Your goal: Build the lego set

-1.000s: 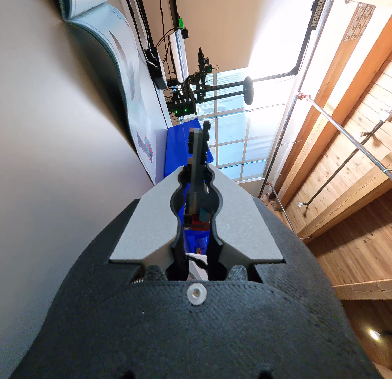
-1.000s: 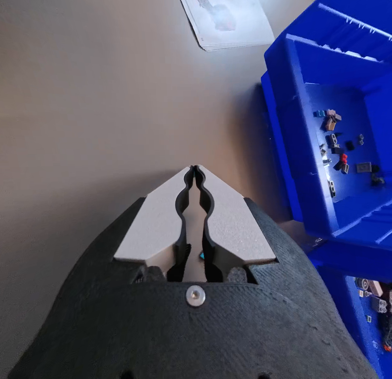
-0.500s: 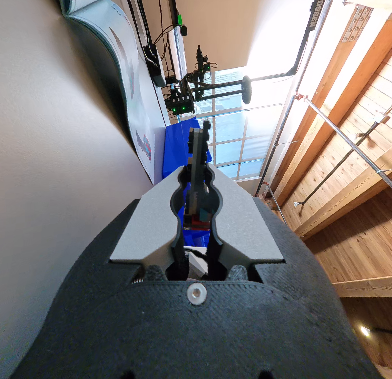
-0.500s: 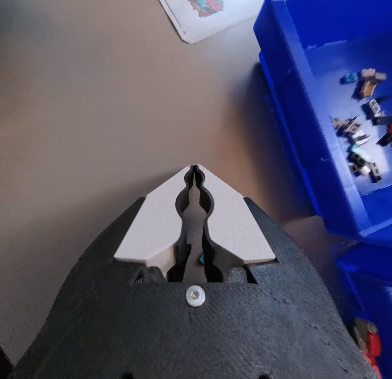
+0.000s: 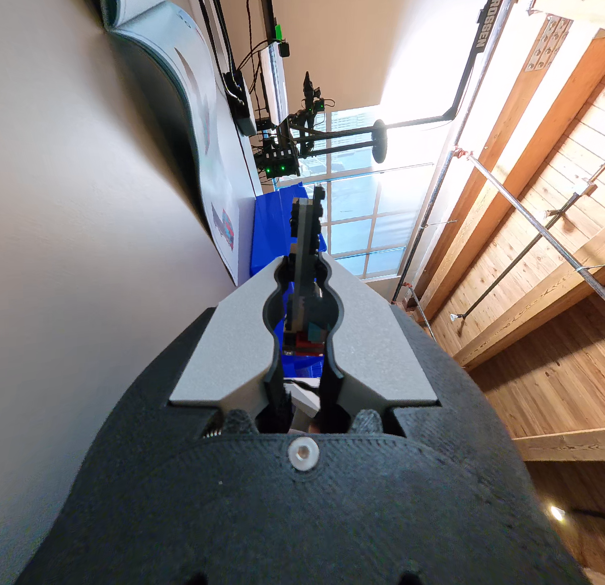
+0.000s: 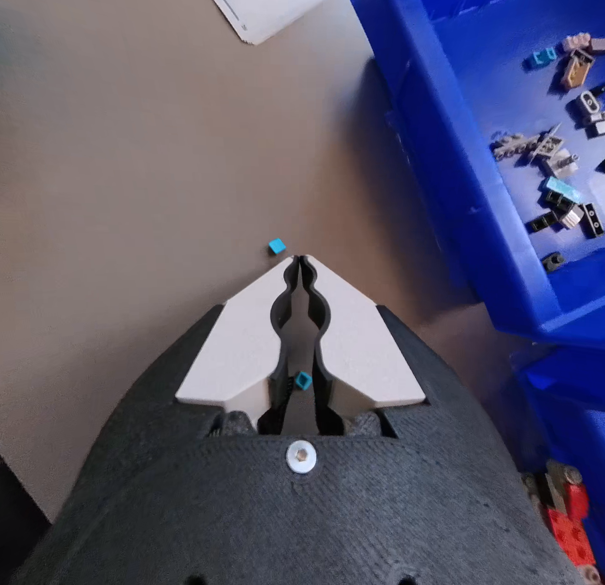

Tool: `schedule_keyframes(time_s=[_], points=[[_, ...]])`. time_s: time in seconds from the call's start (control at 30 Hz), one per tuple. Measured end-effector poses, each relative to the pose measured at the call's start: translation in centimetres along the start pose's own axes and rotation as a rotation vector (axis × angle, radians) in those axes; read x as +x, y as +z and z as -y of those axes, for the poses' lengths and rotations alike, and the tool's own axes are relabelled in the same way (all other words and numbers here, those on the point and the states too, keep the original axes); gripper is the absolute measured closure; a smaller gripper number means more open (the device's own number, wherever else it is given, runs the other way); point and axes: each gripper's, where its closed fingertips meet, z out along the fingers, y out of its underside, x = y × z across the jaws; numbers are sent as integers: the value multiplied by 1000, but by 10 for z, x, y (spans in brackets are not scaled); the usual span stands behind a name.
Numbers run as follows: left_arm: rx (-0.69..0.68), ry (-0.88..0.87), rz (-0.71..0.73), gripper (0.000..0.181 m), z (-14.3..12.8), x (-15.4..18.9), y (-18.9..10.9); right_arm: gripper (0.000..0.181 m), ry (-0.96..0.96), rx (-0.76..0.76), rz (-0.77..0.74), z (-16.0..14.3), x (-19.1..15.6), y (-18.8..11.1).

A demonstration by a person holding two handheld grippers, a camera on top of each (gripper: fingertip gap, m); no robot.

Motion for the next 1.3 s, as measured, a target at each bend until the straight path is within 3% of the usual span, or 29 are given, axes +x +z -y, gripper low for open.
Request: schedule_keyframes(time_s=[0.67, 1.0, 1.2, 1.3], points=[[0, -16, -9, 166, 1, 0, 0, 178, -198, -17, -57, 11, -21, 4], [-67, -13, 10, 166, -10, -3, 2, 160, -311, 28, 143, 17, -23, 9], [-80, -3, 15, 166, -12, -3, 3, 163, -314, 15, 182, 16, -24, 14], [-84, -2, 16, 166, -13, -3, 4, 172, -292, 8, 192, 17, -24, 16]])
